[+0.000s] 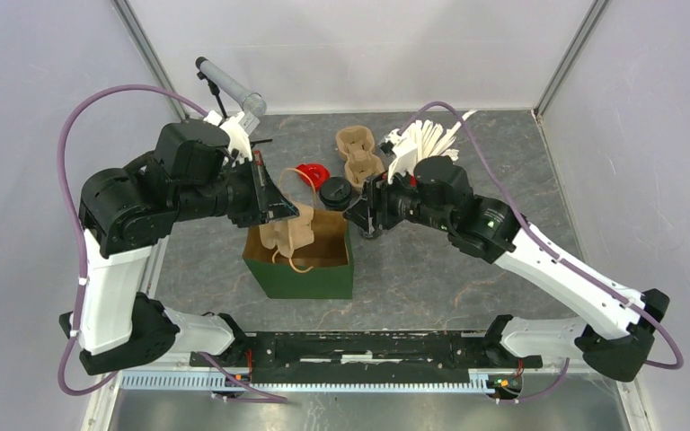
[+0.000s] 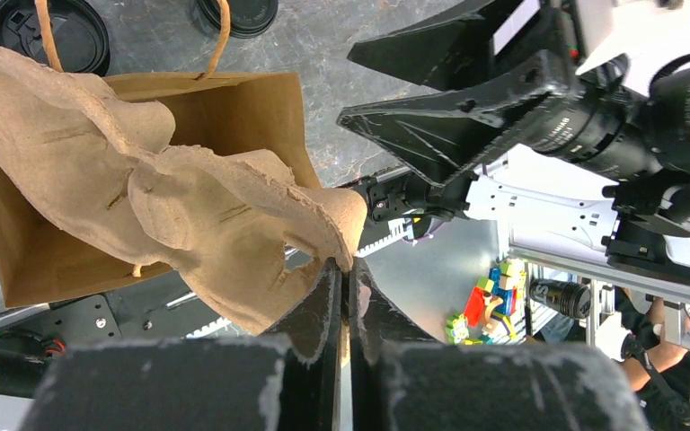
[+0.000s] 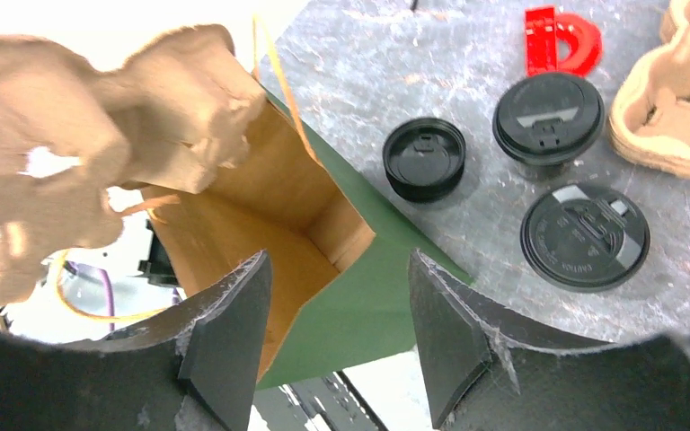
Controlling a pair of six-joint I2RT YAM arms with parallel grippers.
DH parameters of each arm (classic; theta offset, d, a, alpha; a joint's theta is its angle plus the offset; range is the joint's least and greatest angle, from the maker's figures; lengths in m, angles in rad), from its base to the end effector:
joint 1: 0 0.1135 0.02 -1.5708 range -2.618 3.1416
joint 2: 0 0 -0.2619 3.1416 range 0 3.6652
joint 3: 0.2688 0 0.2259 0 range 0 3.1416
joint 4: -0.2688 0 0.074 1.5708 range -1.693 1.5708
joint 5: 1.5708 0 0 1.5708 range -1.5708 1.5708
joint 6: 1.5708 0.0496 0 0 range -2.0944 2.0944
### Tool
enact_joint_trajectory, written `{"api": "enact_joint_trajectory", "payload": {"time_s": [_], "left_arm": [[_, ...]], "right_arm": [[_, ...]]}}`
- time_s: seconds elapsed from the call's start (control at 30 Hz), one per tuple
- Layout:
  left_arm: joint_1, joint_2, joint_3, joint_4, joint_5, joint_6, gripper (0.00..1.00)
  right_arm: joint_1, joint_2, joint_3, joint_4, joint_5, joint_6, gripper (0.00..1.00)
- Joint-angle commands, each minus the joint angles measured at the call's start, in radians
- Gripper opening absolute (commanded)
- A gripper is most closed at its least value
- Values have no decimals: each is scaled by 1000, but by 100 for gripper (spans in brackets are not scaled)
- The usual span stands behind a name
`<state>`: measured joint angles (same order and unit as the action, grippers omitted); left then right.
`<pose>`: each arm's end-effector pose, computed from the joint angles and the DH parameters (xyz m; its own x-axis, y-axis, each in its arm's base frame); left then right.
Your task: Pack the takeout coffee
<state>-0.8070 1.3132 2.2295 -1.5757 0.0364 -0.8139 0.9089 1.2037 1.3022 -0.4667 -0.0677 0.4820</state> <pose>0.0927 -0.0994 0.5004 -0.8301 -0.1836 -0.5265 0.2012 0.7820 -0.5899 0.1523 0.2009 0.3946 -0.5788 0.0096 -0.8154 -0.6292 0.6309 0.4541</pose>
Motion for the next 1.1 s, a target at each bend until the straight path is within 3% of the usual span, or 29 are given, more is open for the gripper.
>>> {"api": "enact_joint_trajectory", "payload": {"time_s": [0.0, 0.17, 0.33, 0.5, 0.7, 0.9, 1.07], "left_arm": [[2, -3, -7, -69, 7, 6, 2], [2, 18, 27, -58, 14, -1, 2], [2, 30, 33, -53, 11, -4, 2], [1, 37, 41, -47, 13, -11, 2], [2, 32, 25, -46, 0, -13, 2], [2, 35, 9, -42, 12, -11, 2], [2, 34, 6, -41, 13, -11, 2]], "right_arm": [[11, -16, -8, 90, -43, 16, 63], [58, -73, -36, 224, -178, -194, 71], [131, -188, -129, 251, -170, -439, 78], [303, -285, -278, 398, -50, -566, 80], [562, -134, -171, 367, 169, -712, 79], [616, -57, -173, 491, 329, -726, 76], [618, -34, -195, 533, 373, -784, 76]]}}
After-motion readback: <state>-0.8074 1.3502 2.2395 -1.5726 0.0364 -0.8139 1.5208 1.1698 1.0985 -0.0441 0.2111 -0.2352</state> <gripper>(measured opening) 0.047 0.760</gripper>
